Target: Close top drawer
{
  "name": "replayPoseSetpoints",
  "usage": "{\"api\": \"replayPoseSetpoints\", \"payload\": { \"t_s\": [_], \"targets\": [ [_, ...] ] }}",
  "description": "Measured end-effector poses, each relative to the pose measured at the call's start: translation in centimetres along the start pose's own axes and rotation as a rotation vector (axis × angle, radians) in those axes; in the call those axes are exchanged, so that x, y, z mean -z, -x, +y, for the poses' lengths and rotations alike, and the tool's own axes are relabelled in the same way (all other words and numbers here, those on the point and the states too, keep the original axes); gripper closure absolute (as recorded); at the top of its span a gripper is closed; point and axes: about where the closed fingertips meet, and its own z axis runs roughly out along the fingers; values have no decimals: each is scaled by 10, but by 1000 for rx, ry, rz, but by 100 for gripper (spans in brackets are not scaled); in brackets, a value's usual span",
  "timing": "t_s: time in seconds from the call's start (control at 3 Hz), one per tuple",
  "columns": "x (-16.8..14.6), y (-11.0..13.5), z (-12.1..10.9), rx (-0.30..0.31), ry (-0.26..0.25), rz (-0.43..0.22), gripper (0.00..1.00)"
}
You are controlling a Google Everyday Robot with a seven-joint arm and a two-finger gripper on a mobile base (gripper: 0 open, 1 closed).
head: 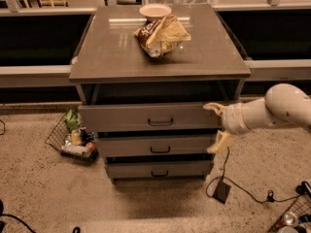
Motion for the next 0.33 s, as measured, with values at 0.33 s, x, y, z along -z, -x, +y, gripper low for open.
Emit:
{"api": "replayPoseSetpoints", "payload": {
  "t_s": [0.33],
  "targets": [
    [13, 15, 38, 29, 30, -24, 0]
  ]
}}
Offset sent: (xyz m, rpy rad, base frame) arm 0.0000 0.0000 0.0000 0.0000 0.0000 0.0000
